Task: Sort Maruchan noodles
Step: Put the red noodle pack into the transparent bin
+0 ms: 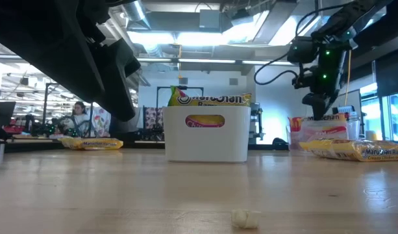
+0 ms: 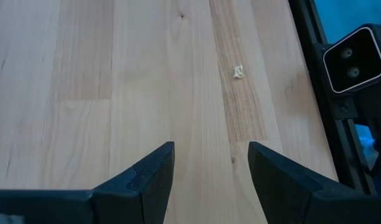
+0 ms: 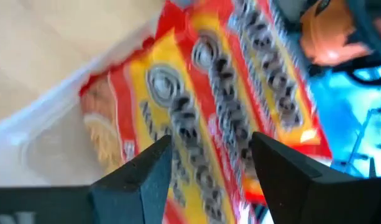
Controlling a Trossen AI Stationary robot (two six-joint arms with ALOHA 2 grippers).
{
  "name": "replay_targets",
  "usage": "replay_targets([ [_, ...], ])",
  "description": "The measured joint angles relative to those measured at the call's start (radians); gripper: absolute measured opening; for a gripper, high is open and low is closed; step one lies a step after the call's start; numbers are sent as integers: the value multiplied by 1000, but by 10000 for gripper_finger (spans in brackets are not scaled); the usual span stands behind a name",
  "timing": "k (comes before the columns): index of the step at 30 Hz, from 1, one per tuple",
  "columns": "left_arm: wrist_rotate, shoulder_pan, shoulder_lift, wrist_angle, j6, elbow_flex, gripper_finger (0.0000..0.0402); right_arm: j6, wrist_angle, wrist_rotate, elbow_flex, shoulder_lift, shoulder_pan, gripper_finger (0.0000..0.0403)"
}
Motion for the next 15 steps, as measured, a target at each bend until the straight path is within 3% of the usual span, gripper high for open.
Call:
replay_targets([
  [4, 0, 0, 0, 0, 0, 0, 199, 57, -146, -101, 77, -31, 0, 199],
  [8, -13, 0, 0, 0, -1, 0, 199, 177, -289, -337, 157, -85, 51, 199],
  [12, -38, 0, 0, 1, -19, 0, 199, 283, -313, -554, 158, -178, 190, 199],
  [15, -65, 0, 0, 8, -19, 0, 199, 389, -306, -580, 146, -222, 348, 199],
])
